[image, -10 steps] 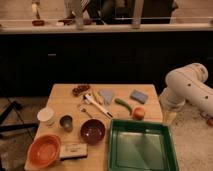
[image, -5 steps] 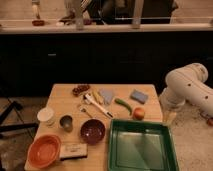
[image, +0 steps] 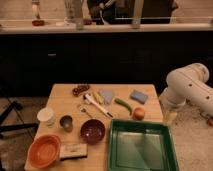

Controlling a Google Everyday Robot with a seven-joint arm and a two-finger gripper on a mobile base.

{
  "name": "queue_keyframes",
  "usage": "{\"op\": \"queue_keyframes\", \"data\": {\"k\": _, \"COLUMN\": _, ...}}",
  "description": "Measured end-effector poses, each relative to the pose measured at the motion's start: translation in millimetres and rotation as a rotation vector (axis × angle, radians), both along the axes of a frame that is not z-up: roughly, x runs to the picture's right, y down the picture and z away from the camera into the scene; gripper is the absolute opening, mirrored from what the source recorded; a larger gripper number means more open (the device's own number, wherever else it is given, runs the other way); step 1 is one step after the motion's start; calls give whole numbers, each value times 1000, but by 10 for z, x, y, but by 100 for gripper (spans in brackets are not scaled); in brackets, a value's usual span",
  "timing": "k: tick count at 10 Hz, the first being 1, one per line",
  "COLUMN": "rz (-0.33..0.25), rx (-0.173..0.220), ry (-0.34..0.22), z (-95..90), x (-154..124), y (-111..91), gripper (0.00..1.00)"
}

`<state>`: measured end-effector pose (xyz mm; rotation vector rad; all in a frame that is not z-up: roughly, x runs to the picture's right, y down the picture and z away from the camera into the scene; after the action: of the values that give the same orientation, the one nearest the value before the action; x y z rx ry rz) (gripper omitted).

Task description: Place sponge in purple bowl

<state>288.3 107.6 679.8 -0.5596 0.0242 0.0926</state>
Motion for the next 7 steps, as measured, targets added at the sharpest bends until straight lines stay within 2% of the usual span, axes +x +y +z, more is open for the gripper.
{"op": "queue_keyframes", "data": {"k": 1, "rz": 56, "rx": 5, "ry": -6, "z": 7, "x": 14, "y": -23, "gripper": 80}}
{"op": "queue_keyframes", "data": {"k": 2, "rz": 116, "rx": 7, "ry": -38, "z": 50, "x": 2, "y": -74, "gripper": 80}}
{"op": "queue_keyframes", "data": {"k": 4, "rz": 254, "rx": 14, "ry": -148, "z": 196, "x": -45, "y": -148, "gripper": 80}}
{"op": "queue_keyframes", "data": {"k": 5, "rz": 306, "rx": 26, "ry": -172, "z": 272, "x": -63, "y": -171, "gripper": 80}}
{"op": "queue_keyframes", "data": {"k": 7, "rz": 354, "rx": 45, "ry": -179, "z": 466, "x": -181, "y": -194, "gripper": 80}}
